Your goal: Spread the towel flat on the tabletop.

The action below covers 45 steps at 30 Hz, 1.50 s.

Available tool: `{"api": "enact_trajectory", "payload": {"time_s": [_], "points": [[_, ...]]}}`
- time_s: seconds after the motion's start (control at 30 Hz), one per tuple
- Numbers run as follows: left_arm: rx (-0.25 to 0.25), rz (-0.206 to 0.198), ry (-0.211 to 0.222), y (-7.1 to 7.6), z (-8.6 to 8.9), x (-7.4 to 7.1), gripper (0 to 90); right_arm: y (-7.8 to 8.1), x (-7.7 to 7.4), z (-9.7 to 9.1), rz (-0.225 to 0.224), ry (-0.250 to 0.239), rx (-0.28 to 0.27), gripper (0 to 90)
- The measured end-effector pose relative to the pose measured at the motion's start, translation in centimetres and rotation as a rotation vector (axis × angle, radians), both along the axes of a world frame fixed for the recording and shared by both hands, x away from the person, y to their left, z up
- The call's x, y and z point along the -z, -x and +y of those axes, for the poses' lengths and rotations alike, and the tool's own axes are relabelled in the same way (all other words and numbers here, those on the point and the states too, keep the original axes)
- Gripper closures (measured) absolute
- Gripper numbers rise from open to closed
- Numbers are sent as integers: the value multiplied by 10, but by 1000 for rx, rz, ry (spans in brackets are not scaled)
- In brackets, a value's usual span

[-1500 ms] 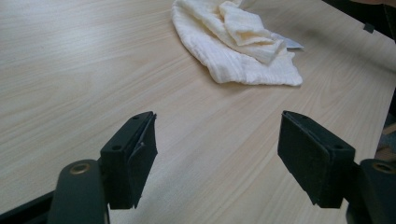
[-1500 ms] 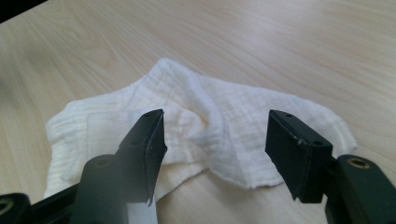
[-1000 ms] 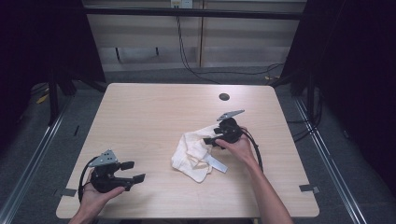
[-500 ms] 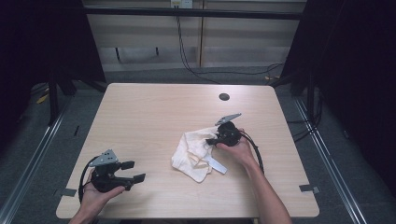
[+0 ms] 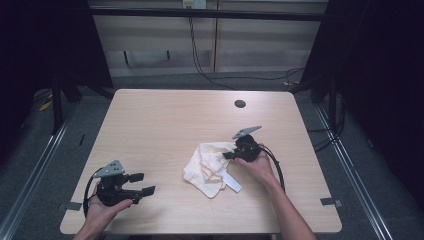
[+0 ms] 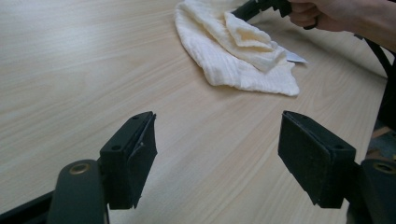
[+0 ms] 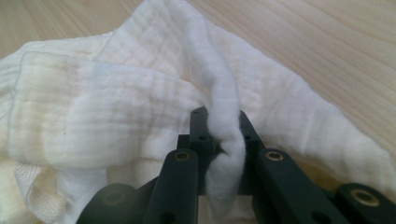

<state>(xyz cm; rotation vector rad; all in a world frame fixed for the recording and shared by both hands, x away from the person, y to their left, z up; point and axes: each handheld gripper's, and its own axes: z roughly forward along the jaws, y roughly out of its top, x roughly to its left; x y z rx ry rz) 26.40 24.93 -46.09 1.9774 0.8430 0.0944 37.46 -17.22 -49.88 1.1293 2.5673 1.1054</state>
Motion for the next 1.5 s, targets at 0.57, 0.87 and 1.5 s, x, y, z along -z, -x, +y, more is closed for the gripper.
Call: {"api": "enact_trajectory", "payload": {"time_s": [0.57,0.87,1.5], "points": [[-6,18,-14,1,-3,1,353,45,-9,9,15,-3,-20,828],[56,2,9,6,-5,0,387,70,-12,28,3,-1,-49,828],[74,-17,-6,4,-16,-4,439,94,-19,30,-17,-57,-35,501]]}}
